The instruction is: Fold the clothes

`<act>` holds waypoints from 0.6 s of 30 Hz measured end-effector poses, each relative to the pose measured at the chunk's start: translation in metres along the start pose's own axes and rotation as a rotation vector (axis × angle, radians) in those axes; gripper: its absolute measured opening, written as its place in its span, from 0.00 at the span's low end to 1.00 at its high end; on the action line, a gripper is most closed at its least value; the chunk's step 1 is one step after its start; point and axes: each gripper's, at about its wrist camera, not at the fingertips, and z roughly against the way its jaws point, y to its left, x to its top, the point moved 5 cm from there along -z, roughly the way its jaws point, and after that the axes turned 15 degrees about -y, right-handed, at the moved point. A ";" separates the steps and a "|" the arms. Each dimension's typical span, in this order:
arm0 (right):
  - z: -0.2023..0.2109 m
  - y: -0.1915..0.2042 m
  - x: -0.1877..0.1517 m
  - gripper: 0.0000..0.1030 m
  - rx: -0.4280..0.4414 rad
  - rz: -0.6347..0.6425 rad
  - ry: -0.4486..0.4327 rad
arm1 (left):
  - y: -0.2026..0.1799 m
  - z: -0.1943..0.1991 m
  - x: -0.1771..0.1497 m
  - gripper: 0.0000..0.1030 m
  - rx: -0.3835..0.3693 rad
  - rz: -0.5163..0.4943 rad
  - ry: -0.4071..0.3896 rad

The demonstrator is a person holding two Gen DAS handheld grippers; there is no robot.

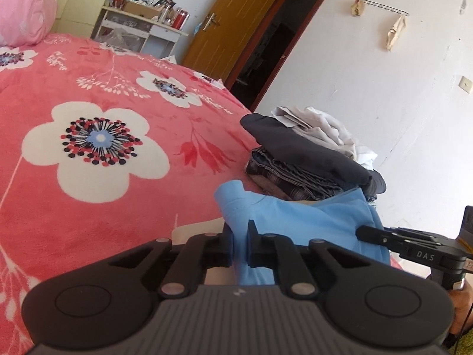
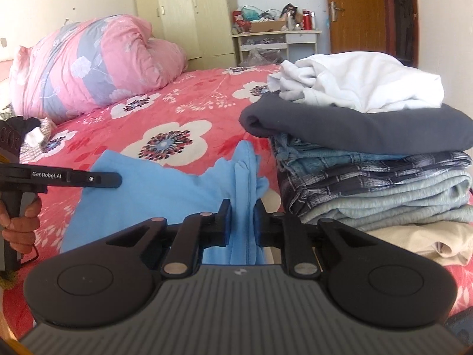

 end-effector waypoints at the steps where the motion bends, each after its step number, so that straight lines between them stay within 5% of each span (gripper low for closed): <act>1: 0.001 0.002 0.000 0.14 -0.004 0.011 -0.004 | -0.001 0.001 0.000 0.08 0.000 -0.011 -0.005; 8: 0.010 0.026 -0.001 0.15 -0.010 0.178 -0.047 | 0.003 -0.004 -0.006 0.09 0.009 -0.010 0.017; 11: 0.005 0.030 -0.005 0.25 -0.025 0.237 -0.020 | 0.007 -0.005 -0.009 0.09 0.015 -0.003 0.030; 15: -0.007 0.018 -0.004 0.44 -0.022 0.185 0.010 | 0.009 -0.008 -0.011 0.09 0.016 -0.001 0.036; 18: -0.017 0.008 -0.007 0.44 -0.016 0.110 0.040 | 0.009 -0.009 -0.012 0.09 0.017 -0.005 0.037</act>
